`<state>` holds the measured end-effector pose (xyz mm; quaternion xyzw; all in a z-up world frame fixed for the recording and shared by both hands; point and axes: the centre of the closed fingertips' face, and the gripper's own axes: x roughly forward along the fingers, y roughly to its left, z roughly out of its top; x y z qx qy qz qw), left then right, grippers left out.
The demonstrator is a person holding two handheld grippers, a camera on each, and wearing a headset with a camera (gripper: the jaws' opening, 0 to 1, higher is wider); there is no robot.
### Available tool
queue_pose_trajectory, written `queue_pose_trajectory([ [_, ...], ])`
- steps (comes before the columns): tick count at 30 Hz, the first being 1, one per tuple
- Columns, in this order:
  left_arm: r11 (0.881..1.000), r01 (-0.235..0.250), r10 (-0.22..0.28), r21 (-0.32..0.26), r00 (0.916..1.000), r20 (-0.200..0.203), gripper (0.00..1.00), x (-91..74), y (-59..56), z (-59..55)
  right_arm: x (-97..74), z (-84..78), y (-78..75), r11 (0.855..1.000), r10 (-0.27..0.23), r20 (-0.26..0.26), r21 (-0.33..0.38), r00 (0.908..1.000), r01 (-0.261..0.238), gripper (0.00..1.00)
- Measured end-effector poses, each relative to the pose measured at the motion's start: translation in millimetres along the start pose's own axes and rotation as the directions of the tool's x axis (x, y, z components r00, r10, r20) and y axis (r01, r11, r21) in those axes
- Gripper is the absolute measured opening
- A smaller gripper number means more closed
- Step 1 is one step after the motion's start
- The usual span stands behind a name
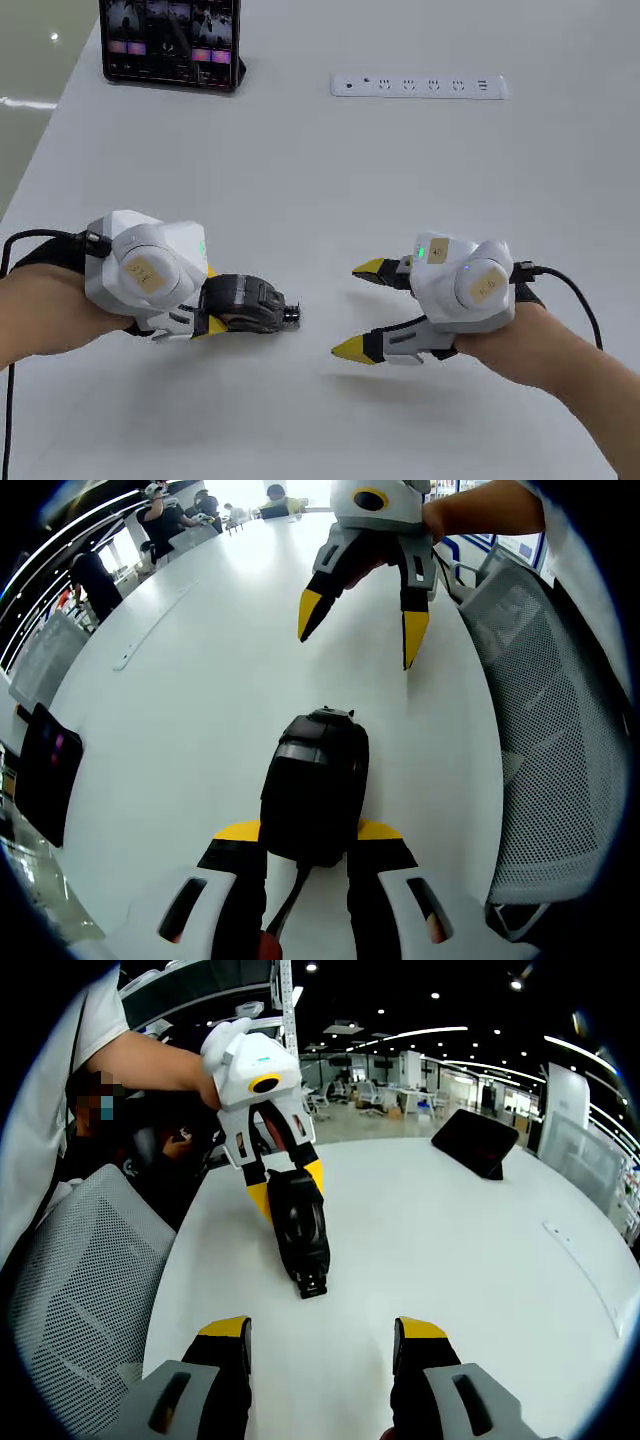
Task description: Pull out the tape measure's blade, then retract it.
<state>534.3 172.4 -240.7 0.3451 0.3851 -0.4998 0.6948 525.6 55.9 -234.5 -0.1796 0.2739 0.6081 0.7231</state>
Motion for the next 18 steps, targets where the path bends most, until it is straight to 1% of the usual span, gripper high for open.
queue_pose_trajectory([
  [11,1.0,0.0,0.0,0.0,1.0,0.002,0.25,0.2,-0.1,-0.1,21.3,9.4,1.1,0.999,0.04,0.017,-0.026,0.999,-0.04,0.42],
  [18,1.0,0.003,-0.003,0.0,1.0,-0.002,0.25,0.3,-0.5,0.4,29.3,11.4,4.2,0.998,0.058,0.022,-0.032,0.9981,-0.057,0.35],
])
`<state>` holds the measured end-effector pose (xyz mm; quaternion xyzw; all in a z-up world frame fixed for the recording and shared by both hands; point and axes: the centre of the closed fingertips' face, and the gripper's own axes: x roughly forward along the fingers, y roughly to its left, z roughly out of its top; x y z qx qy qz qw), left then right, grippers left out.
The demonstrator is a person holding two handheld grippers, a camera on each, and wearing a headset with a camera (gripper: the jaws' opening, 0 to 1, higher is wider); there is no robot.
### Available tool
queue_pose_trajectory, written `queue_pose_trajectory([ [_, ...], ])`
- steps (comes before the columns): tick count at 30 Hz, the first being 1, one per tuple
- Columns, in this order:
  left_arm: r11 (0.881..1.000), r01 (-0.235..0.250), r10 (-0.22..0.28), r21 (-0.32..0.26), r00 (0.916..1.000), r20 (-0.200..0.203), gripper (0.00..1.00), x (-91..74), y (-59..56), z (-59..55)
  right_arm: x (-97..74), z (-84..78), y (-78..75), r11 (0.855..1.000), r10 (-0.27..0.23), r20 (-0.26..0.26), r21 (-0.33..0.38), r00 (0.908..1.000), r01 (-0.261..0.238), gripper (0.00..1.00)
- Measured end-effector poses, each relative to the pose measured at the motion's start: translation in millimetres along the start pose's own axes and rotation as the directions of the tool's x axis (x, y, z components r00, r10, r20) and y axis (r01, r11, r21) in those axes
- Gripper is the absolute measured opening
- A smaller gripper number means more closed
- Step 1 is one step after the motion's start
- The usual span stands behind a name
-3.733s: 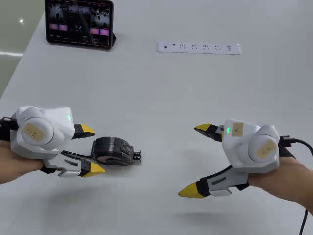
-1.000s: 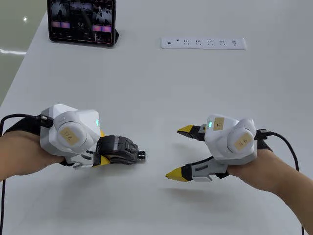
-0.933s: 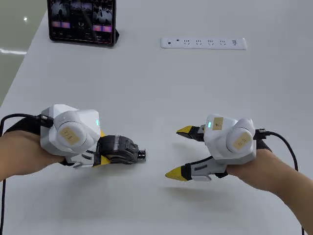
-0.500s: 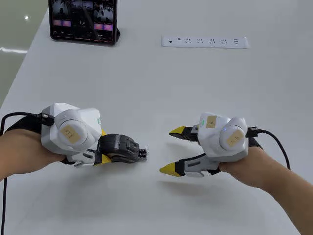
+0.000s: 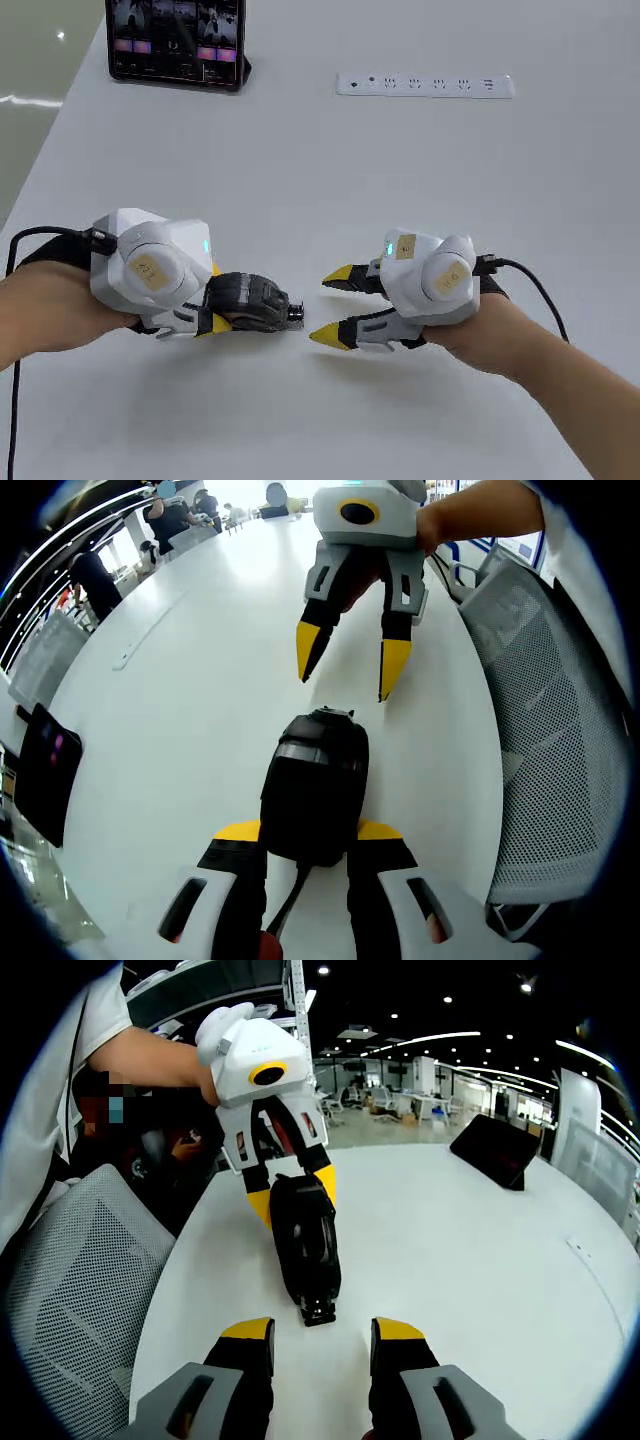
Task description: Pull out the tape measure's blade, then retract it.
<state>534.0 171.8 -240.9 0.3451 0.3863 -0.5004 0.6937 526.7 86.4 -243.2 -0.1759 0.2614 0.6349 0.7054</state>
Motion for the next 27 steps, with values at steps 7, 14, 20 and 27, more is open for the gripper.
queue_pose_trajectory([
  [7,1.0,0.001,-0.001,-0.001,1.0,-0.001,0.25,-0.1,-0.3,0.7,7.4,2.1,-0.5,1.0,0.004,0.013,0.009,0.9999,-0.004,0.32],
  [14,1.0,0.003,-0.003,0.001,1.0,0.001,0.25,-0.3,-0.7,0.9,13.8,2.8,1.3,1.0,0.017,0.018,0.005,0.9997,-0.018,0.26],
  [20,1.0,0.003,-0.003,0.001,1.0,0.0,0.25,-0.2,-0.5,0.8,18.9,1.2,1.3,1.0,0.027,0.014,-0.014,0.9996,-0.026,0.23],
  [27,1.0,0.004,-0.004,0.002,1.0,0.0,0.25,0.5,0.3,0.6,23.0,0.3,1.5,0.999,0.032,0.014,-0.013,0.9994,-0.032,0.19],
])
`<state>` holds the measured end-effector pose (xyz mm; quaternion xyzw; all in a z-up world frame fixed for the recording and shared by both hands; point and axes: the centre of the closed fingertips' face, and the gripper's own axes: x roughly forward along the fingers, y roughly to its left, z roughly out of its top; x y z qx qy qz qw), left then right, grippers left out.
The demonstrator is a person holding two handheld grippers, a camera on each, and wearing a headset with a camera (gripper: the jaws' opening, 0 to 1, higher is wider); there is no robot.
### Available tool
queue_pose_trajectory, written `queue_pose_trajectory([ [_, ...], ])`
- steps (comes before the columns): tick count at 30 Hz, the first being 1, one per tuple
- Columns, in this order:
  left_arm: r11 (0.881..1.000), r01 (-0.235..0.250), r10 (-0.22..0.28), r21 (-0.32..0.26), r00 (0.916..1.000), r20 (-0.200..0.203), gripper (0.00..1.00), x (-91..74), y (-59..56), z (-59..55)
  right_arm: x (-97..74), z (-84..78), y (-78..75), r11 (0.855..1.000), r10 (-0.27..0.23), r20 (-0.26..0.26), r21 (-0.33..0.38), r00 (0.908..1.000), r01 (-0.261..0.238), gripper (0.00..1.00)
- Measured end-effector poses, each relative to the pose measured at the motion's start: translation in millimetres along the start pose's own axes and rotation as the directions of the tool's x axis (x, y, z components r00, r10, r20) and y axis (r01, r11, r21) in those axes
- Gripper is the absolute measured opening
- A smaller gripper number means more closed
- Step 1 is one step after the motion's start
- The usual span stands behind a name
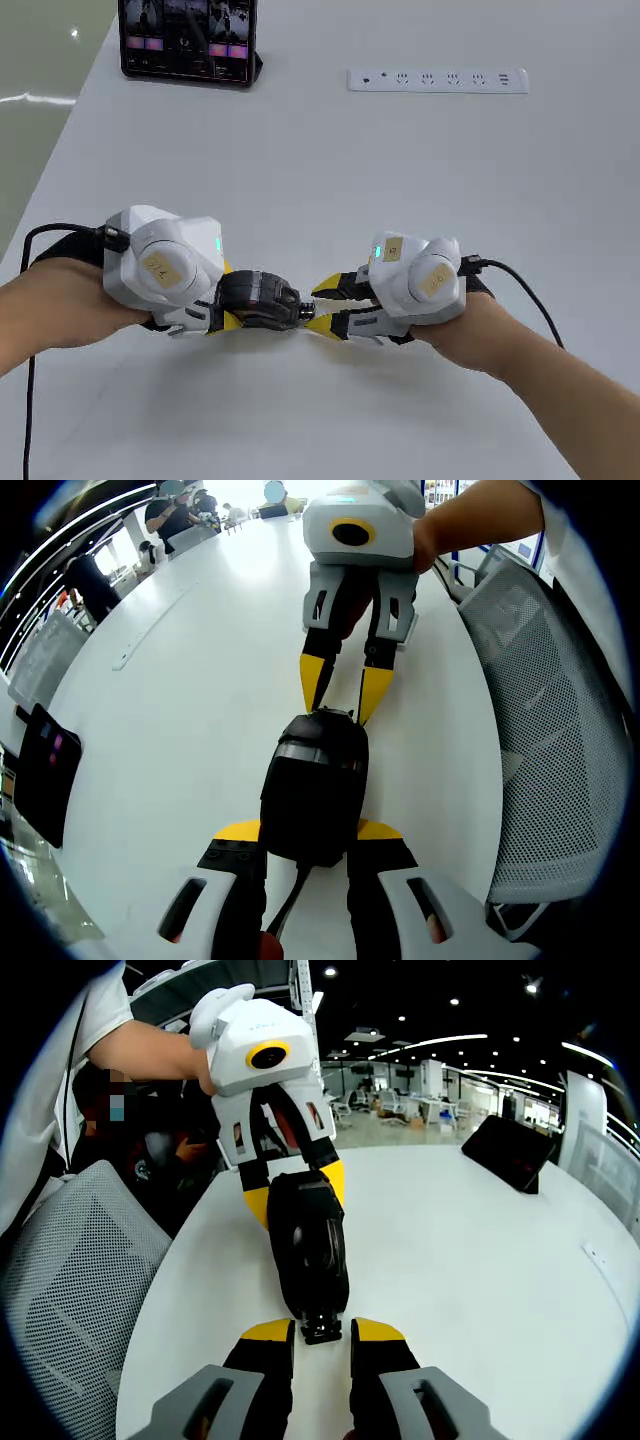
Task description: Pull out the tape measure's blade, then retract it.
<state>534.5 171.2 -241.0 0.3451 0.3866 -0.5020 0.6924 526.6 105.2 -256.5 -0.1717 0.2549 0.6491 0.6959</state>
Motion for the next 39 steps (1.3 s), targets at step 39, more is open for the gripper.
queue_pose_trajectory([
  [39,1.0,-0.002,0.002,-0.003,1.0,0.006,0.25,0.0,0.3,0.0,12.3,-3.8,0.8,0.996,0.005,-0.012,-0.084,0.9999,-0.005,0.11],
])
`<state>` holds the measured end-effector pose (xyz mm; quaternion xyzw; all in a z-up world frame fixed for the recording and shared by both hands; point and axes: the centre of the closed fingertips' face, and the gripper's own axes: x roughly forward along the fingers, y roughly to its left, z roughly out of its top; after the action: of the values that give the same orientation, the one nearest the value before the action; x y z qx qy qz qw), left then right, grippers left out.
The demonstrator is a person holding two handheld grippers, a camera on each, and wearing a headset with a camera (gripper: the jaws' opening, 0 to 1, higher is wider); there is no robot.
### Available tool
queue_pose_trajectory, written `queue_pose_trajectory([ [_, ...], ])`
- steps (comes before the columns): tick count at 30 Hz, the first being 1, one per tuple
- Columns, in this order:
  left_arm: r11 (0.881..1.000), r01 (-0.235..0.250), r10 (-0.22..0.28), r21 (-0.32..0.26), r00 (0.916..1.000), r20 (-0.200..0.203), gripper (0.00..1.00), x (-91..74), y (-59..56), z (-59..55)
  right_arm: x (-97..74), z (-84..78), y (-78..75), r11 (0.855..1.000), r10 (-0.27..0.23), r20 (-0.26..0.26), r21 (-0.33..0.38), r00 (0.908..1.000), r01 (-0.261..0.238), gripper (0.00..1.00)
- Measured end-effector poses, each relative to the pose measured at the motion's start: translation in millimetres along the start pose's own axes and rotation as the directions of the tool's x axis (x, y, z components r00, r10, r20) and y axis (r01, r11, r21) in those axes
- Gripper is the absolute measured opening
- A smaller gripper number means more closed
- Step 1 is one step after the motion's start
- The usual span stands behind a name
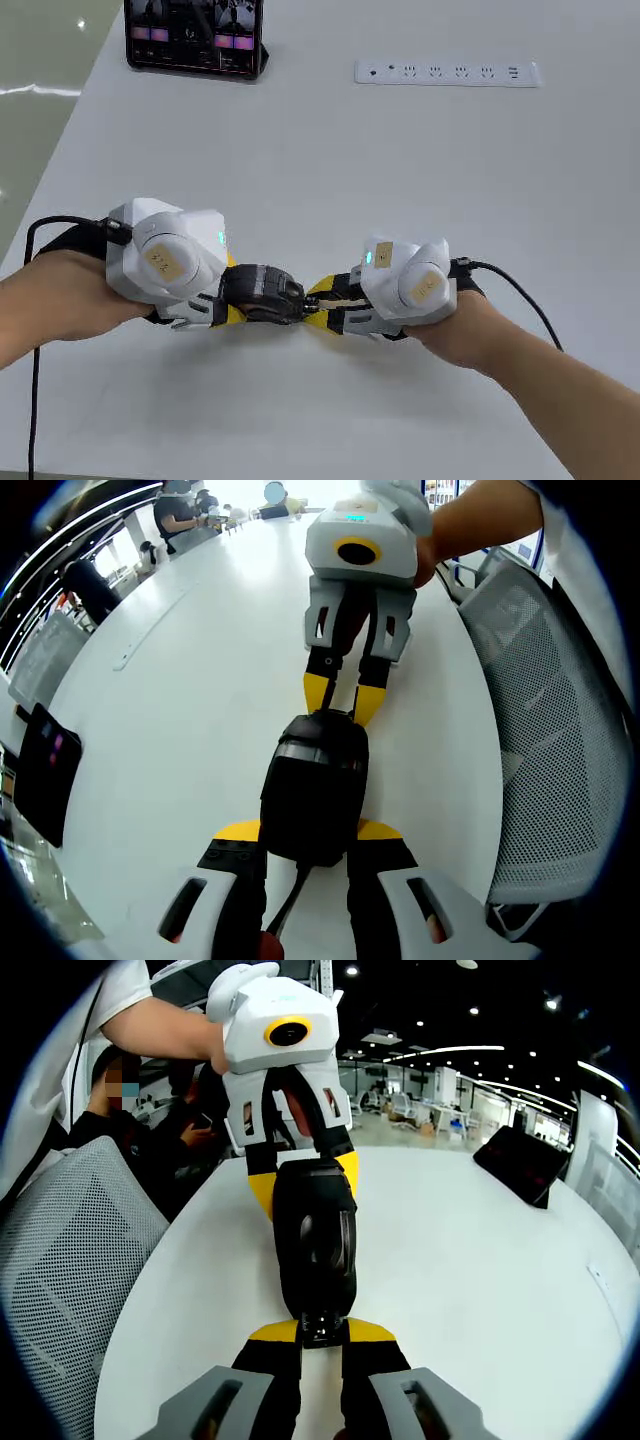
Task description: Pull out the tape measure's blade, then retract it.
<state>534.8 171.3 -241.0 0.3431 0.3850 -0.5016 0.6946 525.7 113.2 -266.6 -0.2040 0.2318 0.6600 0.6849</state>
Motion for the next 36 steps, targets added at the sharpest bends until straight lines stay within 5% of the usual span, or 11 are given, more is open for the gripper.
queue_pose_trajectory([
  [36,1.0,0.005,-0.005,0.013,1.0,0.002,0.25,0.5,0.0,0.8,-24.8,-16.8,-1.1,1.0,-0.015,-0.044,-0.016,0.9989,0.015,0.1],
])
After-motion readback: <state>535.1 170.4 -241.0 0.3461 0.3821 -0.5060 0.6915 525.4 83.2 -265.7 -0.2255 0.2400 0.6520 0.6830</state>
